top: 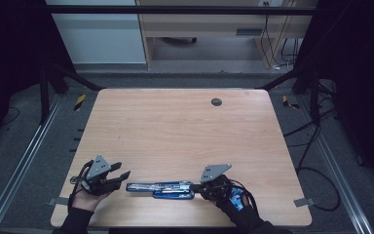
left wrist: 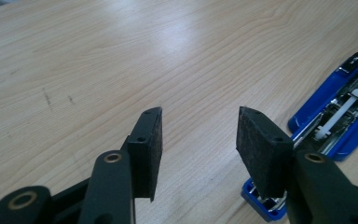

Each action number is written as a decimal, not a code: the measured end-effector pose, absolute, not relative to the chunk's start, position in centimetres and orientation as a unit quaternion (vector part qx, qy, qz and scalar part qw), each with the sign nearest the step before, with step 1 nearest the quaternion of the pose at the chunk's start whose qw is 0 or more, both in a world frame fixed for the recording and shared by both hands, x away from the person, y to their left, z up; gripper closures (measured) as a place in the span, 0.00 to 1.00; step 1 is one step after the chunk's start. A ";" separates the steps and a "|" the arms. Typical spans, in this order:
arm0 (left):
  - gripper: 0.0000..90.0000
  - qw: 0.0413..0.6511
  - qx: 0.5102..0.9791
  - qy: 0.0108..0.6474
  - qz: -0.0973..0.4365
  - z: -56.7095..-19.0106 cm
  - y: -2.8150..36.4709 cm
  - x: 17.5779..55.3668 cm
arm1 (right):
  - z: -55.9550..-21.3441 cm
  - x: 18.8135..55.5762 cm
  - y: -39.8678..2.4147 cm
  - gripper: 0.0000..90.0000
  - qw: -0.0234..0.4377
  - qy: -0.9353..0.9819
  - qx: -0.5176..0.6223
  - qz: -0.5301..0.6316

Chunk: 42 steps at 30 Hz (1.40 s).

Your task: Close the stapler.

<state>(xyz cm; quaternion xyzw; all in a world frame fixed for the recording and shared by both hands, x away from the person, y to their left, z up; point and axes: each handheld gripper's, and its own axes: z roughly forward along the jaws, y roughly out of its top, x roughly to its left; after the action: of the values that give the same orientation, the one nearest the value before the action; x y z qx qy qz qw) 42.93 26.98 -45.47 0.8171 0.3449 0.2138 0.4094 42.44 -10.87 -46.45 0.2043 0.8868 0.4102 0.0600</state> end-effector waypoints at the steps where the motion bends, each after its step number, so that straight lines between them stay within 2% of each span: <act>1: 0.55 0.411 0.818 0.343 0.212 -45.4 27.0 42.9 | -46.6 42.4 -10.9 1.00 0.060 0.888 0.205 0.408; 8: 0.53 0.418 0.818 0.337 0.206 -45.2 27.2 42.4 | -46.9 42.0 -10.8 1.00 0.064 0.884 0.215 0.410; 13: 0.55 0.415 0.819 0.336 0.209 -45.1 27.5 41.9 | -47.3 41.7 -10.8 1.00 0.064 0.885 0.222 0.404; 35: 0.90 0.401 0.827 0.343 0.195 -45.7 27.6 40.4 | -47.8 41.5 -9.8 1.00 0.071 0.890 0.218 0.395; 40: 0.78 0.406 0.834 0.326 0.184 -45.8 27.9 40.1 | -47.9 41.5 -9.7 1.00 0.071 0.892 0.217 0.391; 42: 0.68 0.402 0.839 0.316 0.188 -45.9 27.9 39.9 | -48.0 41.4 -9.5 1.00 0.071 0.891 0.217 0.393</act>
<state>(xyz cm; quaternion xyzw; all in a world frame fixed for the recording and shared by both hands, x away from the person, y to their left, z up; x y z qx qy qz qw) 39.95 27.89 -45.88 0.8386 0.3164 0.1878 0.4016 41.43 -9.54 -47.98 0.2168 0.8905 0.3935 0.0714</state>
